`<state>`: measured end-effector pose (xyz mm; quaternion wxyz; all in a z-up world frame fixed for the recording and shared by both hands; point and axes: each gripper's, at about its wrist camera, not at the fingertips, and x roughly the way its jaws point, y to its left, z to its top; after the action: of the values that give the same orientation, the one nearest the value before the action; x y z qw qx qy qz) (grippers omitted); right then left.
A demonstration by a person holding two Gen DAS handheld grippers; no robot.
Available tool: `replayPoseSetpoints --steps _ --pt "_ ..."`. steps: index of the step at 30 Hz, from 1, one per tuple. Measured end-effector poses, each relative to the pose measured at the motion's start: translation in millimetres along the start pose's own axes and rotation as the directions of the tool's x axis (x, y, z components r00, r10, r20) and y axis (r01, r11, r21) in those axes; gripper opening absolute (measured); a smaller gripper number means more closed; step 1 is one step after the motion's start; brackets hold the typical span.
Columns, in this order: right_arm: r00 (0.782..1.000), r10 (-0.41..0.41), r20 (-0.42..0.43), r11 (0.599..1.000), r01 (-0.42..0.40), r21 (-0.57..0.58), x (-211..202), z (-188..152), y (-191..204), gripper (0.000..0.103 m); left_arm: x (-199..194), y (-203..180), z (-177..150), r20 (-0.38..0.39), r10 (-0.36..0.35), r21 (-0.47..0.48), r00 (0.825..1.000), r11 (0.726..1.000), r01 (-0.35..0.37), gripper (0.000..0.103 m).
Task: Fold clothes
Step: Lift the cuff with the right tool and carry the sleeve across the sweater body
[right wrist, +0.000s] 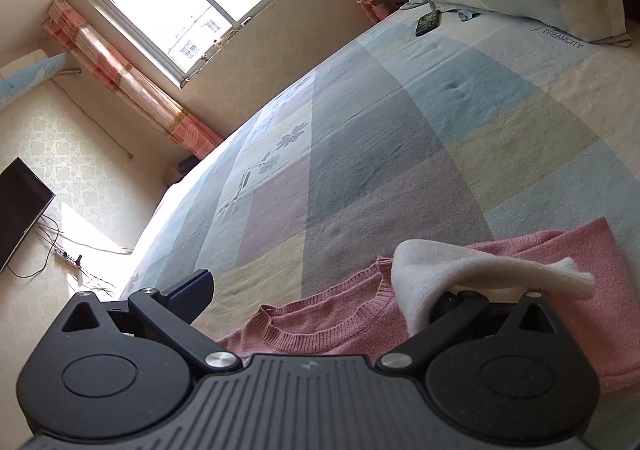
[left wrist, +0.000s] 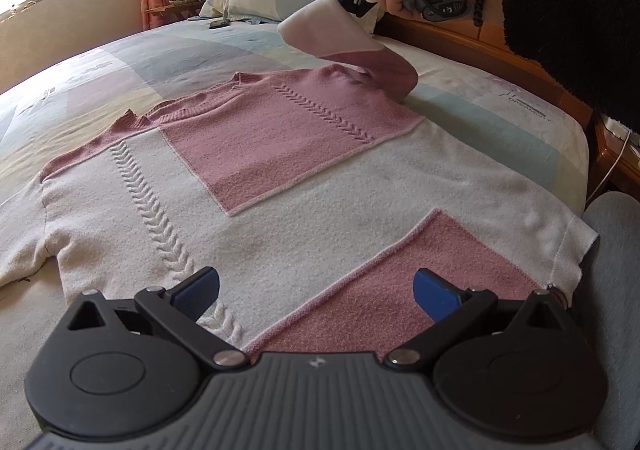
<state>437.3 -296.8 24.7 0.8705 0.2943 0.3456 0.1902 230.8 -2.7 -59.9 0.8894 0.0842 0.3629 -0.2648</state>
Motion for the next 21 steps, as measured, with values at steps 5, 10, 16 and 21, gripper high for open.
replayPoseSetpoints --steps 5,10,16,21 --pt "1.000 0.024 -0.002 0.999 -0.024 -0.029 9 -3 20 0.103 1 -2 -1 -0.008 0.007 0.009 1.000 1.000 -0.007 0.102" --pt "0.999 0.029 -0.019 0.996 -0.030 -0.081 26 -23 37 0.103 2 -2 -3 -0.016 0.002 0.010 1.000 1.000 -0.002 0.102" --pt "0.999 0.018 -0.034 0.992 -0.022 -0.127 50 -53 49 0.103 4 -2 -6 -0.027 -0.002 0.008 1.000 1.000 0.003 0.102" --pt "0.999 0.008 -0.045 0.986 -0.016 -0.164 70 -78 58 0.103 7 -1 -9 -0.040 0.000 0.010 0.999 1.000 0.001 0.102"
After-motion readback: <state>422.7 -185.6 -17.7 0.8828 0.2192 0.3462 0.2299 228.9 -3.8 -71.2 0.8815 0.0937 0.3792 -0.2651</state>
